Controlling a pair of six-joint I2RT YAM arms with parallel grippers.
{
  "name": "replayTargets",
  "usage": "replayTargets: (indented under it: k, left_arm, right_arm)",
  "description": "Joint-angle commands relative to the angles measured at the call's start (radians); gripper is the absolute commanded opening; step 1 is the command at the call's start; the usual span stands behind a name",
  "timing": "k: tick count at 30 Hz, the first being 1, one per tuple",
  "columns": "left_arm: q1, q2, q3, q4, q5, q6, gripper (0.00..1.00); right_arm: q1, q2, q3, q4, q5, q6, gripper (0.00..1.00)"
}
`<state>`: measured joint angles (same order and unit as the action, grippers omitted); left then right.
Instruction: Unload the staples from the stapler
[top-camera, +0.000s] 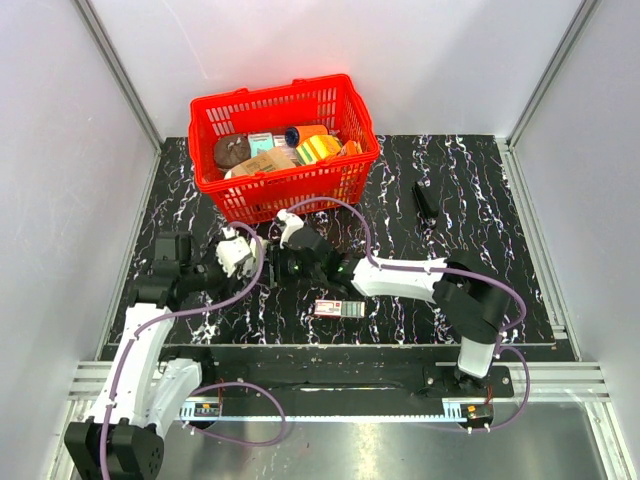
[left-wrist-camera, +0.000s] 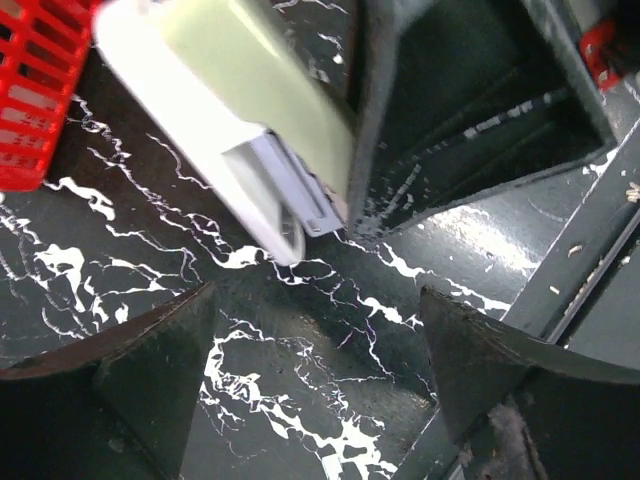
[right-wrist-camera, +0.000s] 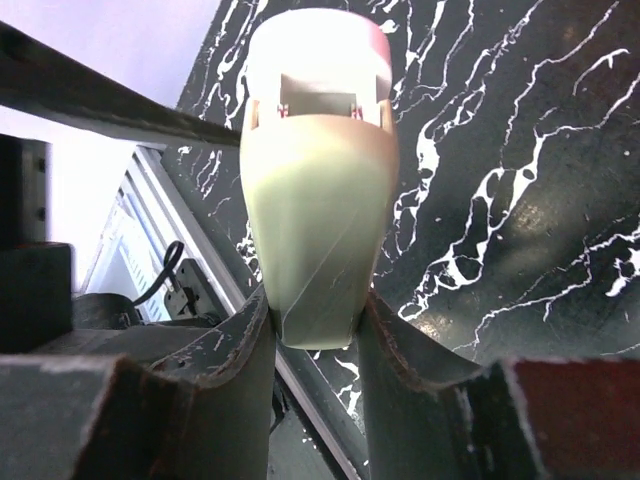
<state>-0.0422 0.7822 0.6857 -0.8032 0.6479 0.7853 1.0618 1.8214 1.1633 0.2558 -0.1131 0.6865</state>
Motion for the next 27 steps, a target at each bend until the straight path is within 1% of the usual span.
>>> replayTargets:
  k: [1, 2, 3, 5, 8, 10, 14, 17, 20, 22, 25, 27]
  left_arm:
    - [0.010, -0.005, 0.121, 0.057, -0.071, -0.176, 0.89]
    - [0.022, -0.003, 0.152, 0.082, -0.100, -0.211, 0.98]
    - [0.042, 0.006, 0.181, 0.102, -0.117, -0.256, 0.99]
    - [0.114, 0.031, 0.260, 0.105, -0.119, -0.319, 0.99]
    - [0.212, 0.084, 0.365, 0.058, -0.044, -0.372, 0.99]
    - [0.255, 0.120, 0.417, 0.030, -0.010, -0.411, 0.99]
    - [0.271, 0.183, 0.475, -0.027, -0.031, -0.439, 0.99]
    - [0.274, 0.189, 0.474, -0.033, -0.063, -0.439, 0.99]
    - [0.274, 0.164, 0.457, -0.031, -0.063, -0.431, 0.99]
    - [0.274, 0.143, 0.443, -0.027, -0.067, -0.432, 0.99]
    - [0.274, 0.134, 0.434, -0.027, -0.070, -0.429, 0.99]
    - [0.274, 0.138, 0.431, -0.028, -0.074, -0.425, 0.99]
  right_arm:
    - [-0.008, -0.059, 0.062, -0.085, 0.036, -0.025, 0.00]
    - [-0.006, -0.051, 0.078, -0.125, 0.033, -0.036, 0.00]
    - [-0.008, -0.041, 0.100, -0.180, 0.033, -0.051, 0.00]
    - [-0.008, -0.004, 0.142, -0.307, 0.021, -0.074, 0.00]
    - [-0.006, 0.054, 0.202, -0.449, 0.000, -0.085, 0.00]
    - [-0.005, 0.116, 0.263, -0.544, -0.014, -0.094, 0.00]
    - [0.023, 0.245, 0.424, -0.740, 0.002, -0.137, 0.00]
    - [0.050, 0.315, 0.528, -0.835, 0.050, -0.160, 0.00]
    - [0.056, 0.371, 0.604, -0.891, 0.073, -0.171, 0.00]
    - [0.056, 0.404, 0.642, -0.918, 0.079, -0.173, 0.08]
    - [0.059, 0.458, 0.711, -0.949, 0.070, -0.174, 0.17]
    - [0.061, 0.498, 0.765, -0.977, 0.063, -0.168, 0.35]
